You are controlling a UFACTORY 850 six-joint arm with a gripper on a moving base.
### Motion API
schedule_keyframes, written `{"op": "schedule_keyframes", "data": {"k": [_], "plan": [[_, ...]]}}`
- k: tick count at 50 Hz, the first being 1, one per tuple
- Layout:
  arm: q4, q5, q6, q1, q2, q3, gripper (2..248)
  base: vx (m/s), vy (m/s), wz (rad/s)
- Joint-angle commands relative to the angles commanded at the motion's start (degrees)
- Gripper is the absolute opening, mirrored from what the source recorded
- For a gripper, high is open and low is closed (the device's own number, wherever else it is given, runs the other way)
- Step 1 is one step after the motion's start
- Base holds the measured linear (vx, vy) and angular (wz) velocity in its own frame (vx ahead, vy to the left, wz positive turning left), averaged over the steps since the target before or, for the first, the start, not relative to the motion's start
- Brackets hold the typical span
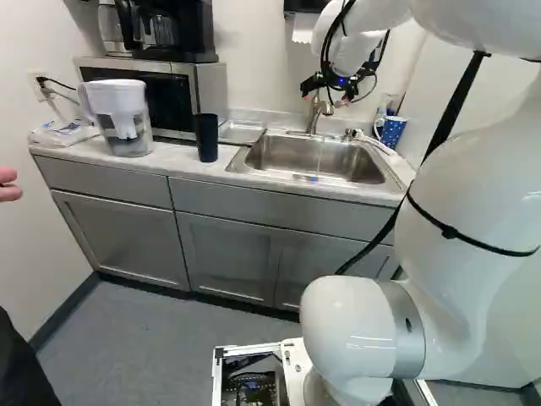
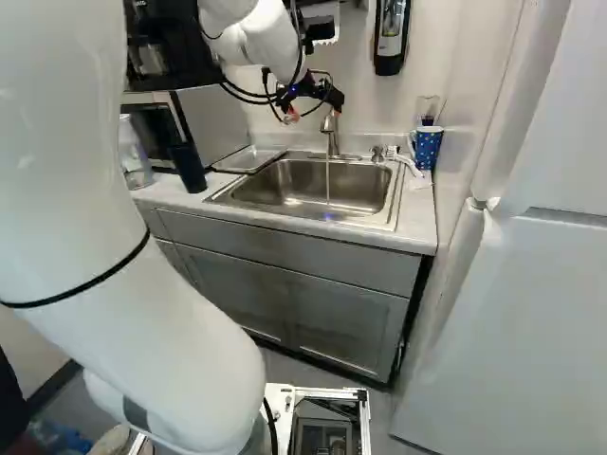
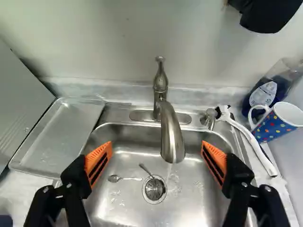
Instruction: Rinse the cup and place it in the tray
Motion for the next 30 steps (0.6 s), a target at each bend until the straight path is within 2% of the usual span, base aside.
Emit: {"op": "schedule_keyframes", "data": {"k": [30], "plan": [[0.0, -10.8, 0.0, -0.7, 6.5, 6.2, 247, 0.000, 0.000, 0.000]]}}
